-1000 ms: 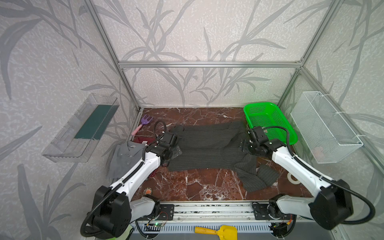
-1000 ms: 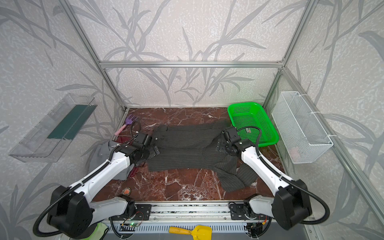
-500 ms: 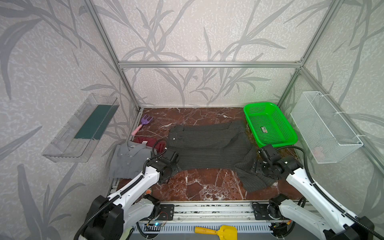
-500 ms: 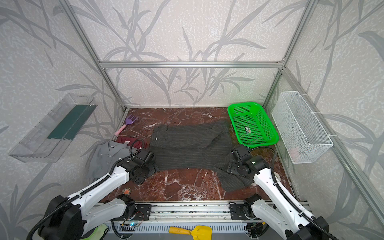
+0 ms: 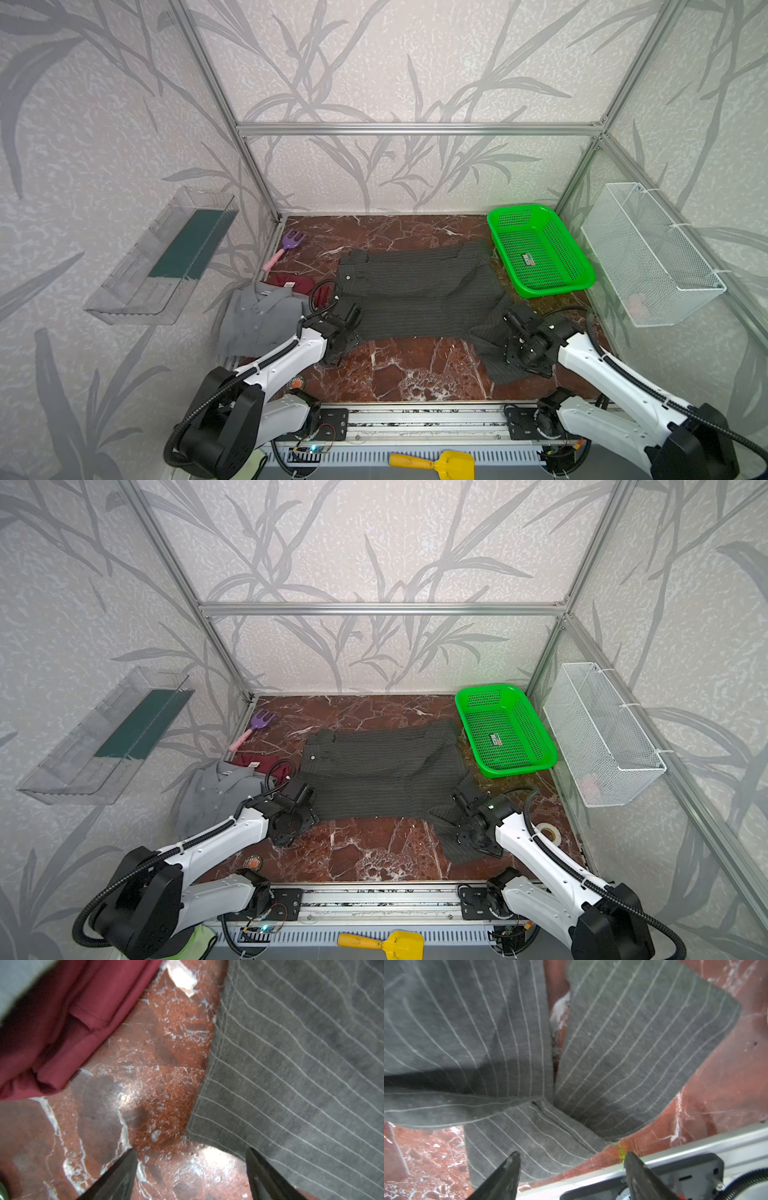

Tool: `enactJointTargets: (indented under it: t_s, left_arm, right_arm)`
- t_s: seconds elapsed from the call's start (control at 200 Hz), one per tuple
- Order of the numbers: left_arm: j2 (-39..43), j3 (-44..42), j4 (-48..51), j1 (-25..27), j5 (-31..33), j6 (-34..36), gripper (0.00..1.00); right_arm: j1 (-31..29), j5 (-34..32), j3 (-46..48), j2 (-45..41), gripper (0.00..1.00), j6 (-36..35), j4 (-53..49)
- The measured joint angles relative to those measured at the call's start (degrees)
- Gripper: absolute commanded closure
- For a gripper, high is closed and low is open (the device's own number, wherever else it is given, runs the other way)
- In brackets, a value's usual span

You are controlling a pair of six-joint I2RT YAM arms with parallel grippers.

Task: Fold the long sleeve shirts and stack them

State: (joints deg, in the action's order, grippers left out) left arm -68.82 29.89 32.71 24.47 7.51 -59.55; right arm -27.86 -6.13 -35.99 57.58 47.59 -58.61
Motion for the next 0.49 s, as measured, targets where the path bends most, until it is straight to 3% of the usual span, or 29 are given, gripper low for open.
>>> enactJointTargets:
  t_s: [0.375,0.445,0.495]
  left_arm:
    - [-7.8,4.3,-1.6,-0.6,2.9,1.3,0.60]
    - [-8.5,4.5,-2.3,-0.7,3.3,1.7,0.66]
    - [-8.7,4.6,-2.8,-0.8,3.6,1.5,0.72]
  right_arm:
    - [-0.4,-0.3,4.0,4.5,0.35,0.0,5.6]
    - [-0.6,-0.4,4.0,4.5,0.52,-0.3,6.7]
    - [-0.7,-0.3,4.2,4.4,0.59,-0.7,7.5]
